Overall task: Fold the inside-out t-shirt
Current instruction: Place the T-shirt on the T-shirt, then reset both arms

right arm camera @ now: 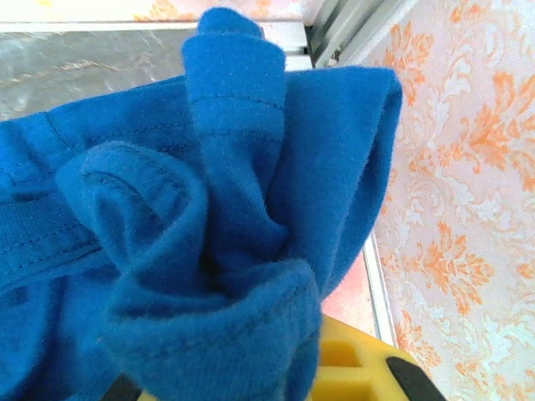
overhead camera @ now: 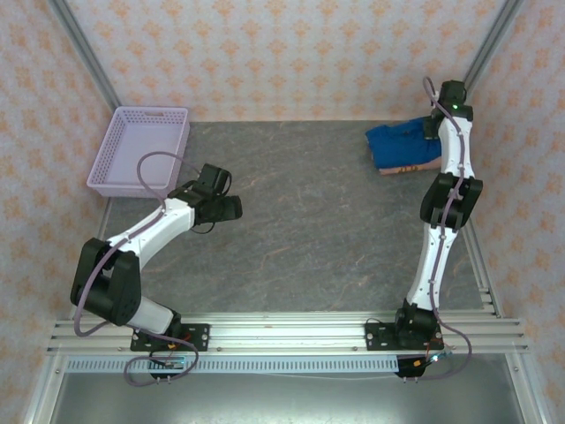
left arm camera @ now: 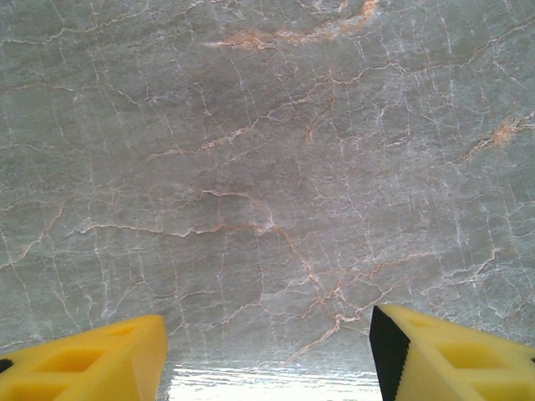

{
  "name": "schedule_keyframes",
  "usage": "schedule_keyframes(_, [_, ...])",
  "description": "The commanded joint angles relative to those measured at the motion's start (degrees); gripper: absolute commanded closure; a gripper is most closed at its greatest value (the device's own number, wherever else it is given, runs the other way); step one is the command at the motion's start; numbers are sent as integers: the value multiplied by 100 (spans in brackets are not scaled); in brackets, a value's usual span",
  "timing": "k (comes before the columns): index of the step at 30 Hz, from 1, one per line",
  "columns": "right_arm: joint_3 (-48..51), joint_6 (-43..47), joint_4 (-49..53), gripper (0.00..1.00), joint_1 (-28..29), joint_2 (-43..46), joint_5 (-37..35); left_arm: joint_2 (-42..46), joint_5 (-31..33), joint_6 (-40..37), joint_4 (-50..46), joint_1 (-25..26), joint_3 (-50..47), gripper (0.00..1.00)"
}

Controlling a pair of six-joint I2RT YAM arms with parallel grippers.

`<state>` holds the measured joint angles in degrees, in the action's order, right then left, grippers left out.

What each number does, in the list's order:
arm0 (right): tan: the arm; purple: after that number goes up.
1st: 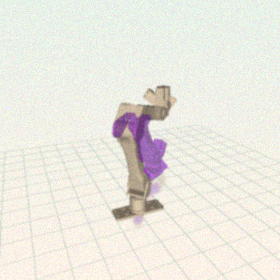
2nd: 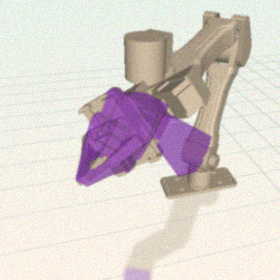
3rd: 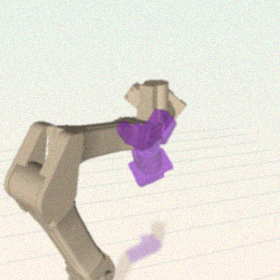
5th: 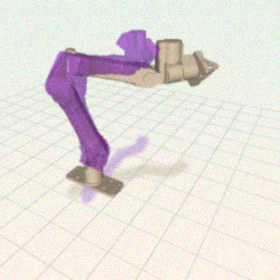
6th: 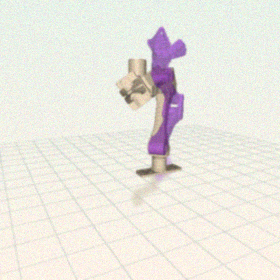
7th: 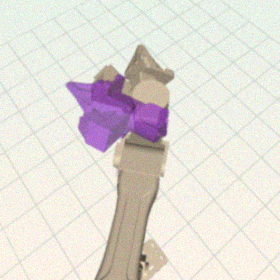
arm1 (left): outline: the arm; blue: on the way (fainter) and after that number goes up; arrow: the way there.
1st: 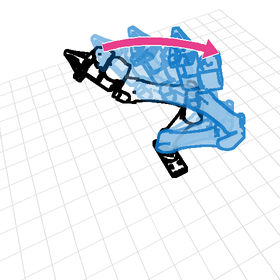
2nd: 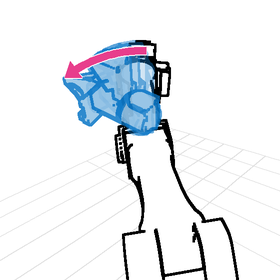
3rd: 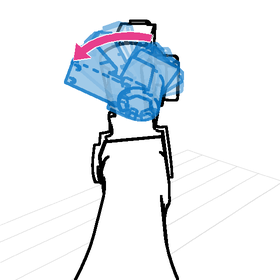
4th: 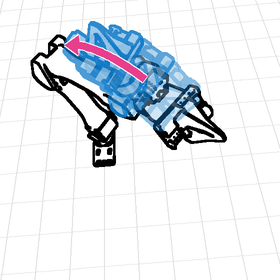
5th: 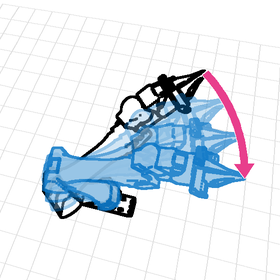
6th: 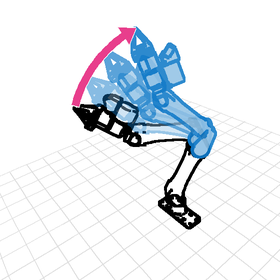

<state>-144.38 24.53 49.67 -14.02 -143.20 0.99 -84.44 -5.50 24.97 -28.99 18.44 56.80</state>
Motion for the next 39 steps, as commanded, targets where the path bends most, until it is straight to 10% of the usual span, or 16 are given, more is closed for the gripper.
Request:
schedule_keyframes(1, [-207,189,-268,98,-41,-187,-496,-98,97,-85,-124,87,218,33])
schedule_keyframes(15, [-646,-728,-438,37,-42,-321,-1726,-103,199,-104,-222,204,282,33])
schedule_keyframes(23, [110,-1440,-13,26,184,1040,-894,326,505,-126,-153,210,119,33])
schedule_keyframes(39, [8986,-2234,-4136,1,2155,7117,-613,3526,3576,-440,1295,143,-1928,0])
